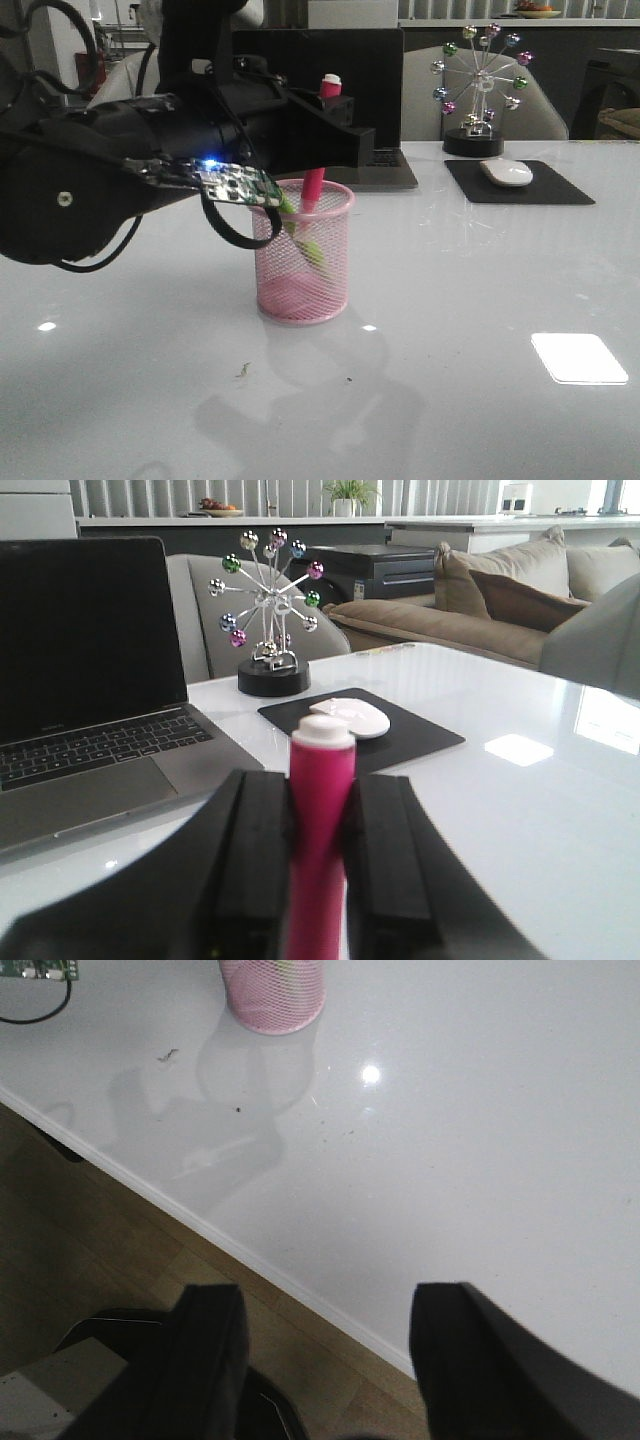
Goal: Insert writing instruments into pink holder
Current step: 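Lower the pink marker into the holder and open the left gripper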
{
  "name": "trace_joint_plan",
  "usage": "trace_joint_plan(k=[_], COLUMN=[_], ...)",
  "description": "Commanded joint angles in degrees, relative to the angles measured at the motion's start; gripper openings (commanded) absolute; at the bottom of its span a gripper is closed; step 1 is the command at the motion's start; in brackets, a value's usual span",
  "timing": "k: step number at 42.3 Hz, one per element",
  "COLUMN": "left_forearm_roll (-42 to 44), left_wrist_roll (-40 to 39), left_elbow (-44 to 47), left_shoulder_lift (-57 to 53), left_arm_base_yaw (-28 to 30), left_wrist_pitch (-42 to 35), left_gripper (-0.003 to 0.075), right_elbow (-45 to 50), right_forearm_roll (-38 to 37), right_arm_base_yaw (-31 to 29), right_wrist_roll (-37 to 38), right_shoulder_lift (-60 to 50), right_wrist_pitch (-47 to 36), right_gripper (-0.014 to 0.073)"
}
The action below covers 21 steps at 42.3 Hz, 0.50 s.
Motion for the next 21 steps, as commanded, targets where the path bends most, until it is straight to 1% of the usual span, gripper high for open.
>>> trace_joint_plan(k=[1,5,7,10,13,16,21], left_forearm_roll=[-0.2,-0.2,-0.2,-0.2,-0.1,-0.1,0.1], left_wrist_roll=[-0.3,-0.3,-0.3,-0.3,-0.3,-0.1,1.5], left_elbow=[-1.7,-1.7,-1.7,-1.7,-1.7,-1.7,-1.7], left_shoulder_lift=[-2.1,-2.1,-2.1,-2.7,-4.3,-7.0,-13.6], left_arm_base_yaw=[-0.5,-0.5,-0.5,-0.5,-0.5,-0.5,-0.1], left_wrist_pitch=[-5.4,-5.1,-5.1,-4.4,-1.8,2.0,11.9], left_gripper=[0.0269,0.0387,0.0418,0.0425,0.0425,0.0425,0.0425], right_elbow=[-1.6,-1.6,-1.6,-1.6,-1.6,-1.6,-1.6], right_forearm_roll=[-1.1,-1.1,-1.1,-1.1,-1.1,-1.1,-1.1], right_arm_base_yaw=[-0.3,-0.3,-0.3,-0.3,-0.3,-0.3,-0.3], right_wrist_roll=[-0.2,-0.2,-0.2,-0.2,-0.2,-0.2,-0.2], right_shoulder_lift=[-0.1,-0.1,-0.1,-0.1,-0.1,-0.1,-0.1], right_wrist_pitch=[-3.3,-3.3,-3.3,-3.3,-3.3,-3.3,-3.3], right_gripper=[0.0479,0.0479,0.0479,0.0479,0.0479,0.0479,0.0479])
